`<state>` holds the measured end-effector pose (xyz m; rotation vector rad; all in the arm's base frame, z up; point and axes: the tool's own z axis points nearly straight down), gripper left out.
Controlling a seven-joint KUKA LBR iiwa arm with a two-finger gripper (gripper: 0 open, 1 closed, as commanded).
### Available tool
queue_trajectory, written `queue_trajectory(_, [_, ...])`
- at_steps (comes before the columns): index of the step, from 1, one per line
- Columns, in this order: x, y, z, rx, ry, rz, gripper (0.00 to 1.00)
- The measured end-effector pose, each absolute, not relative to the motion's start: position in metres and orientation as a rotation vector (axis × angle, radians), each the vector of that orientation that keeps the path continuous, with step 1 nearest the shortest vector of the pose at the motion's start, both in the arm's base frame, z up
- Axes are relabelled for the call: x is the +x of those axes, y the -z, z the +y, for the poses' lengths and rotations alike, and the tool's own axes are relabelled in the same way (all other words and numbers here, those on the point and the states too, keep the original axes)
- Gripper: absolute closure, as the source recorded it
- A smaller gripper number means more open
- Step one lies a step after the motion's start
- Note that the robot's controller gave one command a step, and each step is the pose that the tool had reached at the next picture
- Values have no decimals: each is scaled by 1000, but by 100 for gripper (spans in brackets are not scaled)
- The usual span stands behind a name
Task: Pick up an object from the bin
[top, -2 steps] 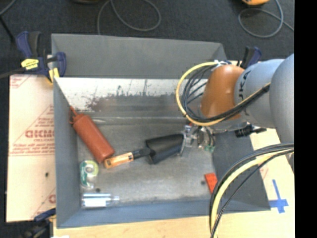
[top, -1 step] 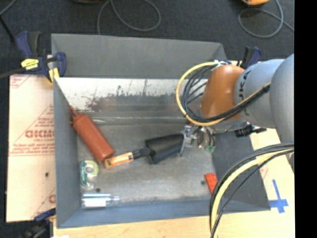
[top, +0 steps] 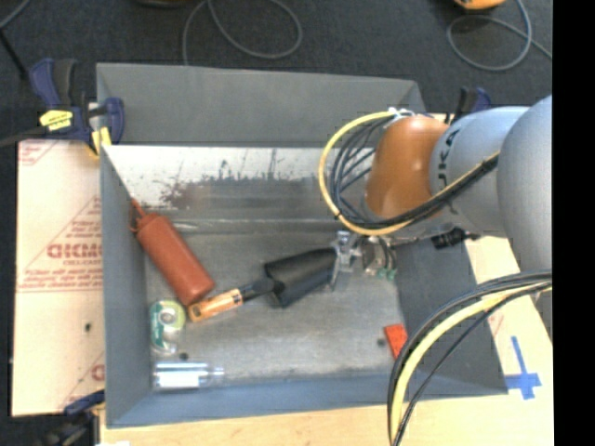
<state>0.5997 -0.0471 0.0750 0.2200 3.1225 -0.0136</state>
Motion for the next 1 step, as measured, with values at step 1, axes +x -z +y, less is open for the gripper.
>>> queue_trajectory(1, [608,-95,-4,105,8,3129,100])
